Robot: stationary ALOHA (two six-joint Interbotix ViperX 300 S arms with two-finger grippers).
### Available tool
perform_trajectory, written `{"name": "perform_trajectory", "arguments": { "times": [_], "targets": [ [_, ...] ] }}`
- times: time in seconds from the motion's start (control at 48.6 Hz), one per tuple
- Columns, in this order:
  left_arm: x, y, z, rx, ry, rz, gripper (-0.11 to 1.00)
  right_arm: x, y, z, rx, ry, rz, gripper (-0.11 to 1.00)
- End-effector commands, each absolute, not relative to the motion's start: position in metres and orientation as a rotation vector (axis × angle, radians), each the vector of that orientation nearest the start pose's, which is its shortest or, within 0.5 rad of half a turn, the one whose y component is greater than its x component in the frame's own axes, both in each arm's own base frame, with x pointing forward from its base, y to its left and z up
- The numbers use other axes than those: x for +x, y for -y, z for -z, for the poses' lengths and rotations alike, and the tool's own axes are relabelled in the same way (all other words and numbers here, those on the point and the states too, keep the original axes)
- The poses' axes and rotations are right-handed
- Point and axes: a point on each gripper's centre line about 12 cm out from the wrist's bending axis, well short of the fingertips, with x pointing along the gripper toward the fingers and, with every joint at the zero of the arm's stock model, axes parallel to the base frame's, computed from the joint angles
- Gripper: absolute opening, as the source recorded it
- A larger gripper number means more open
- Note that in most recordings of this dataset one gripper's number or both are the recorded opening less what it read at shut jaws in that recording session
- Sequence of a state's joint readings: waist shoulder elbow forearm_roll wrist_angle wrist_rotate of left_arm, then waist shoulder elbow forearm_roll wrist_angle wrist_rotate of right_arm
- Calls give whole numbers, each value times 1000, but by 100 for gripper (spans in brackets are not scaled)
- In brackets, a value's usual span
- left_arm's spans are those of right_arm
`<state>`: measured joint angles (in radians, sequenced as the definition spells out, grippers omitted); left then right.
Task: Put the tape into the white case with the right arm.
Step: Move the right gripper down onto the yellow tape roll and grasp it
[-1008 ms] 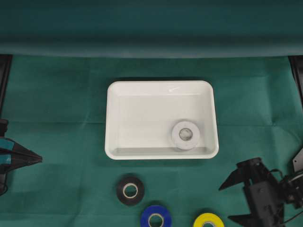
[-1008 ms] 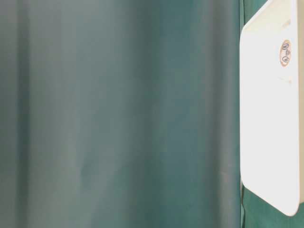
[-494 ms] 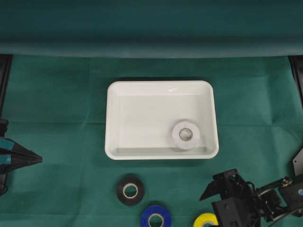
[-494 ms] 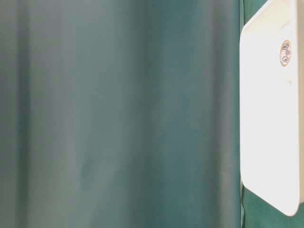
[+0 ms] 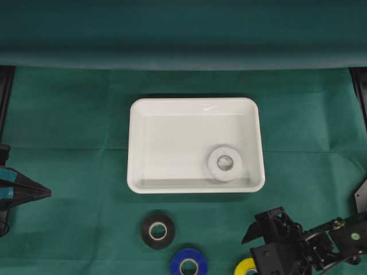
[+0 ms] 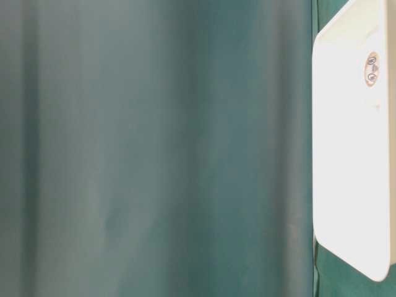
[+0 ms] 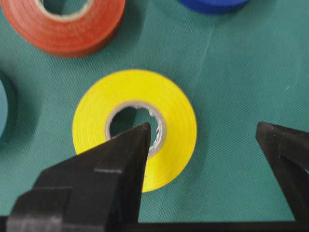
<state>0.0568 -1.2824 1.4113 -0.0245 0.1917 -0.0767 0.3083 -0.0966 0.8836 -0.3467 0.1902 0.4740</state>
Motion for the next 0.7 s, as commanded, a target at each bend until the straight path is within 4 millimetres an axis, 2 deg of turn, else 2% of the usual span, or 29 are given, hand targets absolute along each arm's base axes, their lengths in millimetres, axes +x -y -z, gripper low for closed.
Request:
{"name": "perform_trajectory", "arguments": {
  "times": [0.0,0.247,0.679],
  "targets": [
    [141,-8,-198,-111,-304,-71,0,304,-90,-124,-56,-949,-168,67],
    [141,-8,-198,-113,-304,-71,0,311,-93,-111,-62,-985,-163,67],
    [141,-8,-198,-111,-304,-71,0,313,-93,-109,-64,-991,-162,67]
  ]
}}
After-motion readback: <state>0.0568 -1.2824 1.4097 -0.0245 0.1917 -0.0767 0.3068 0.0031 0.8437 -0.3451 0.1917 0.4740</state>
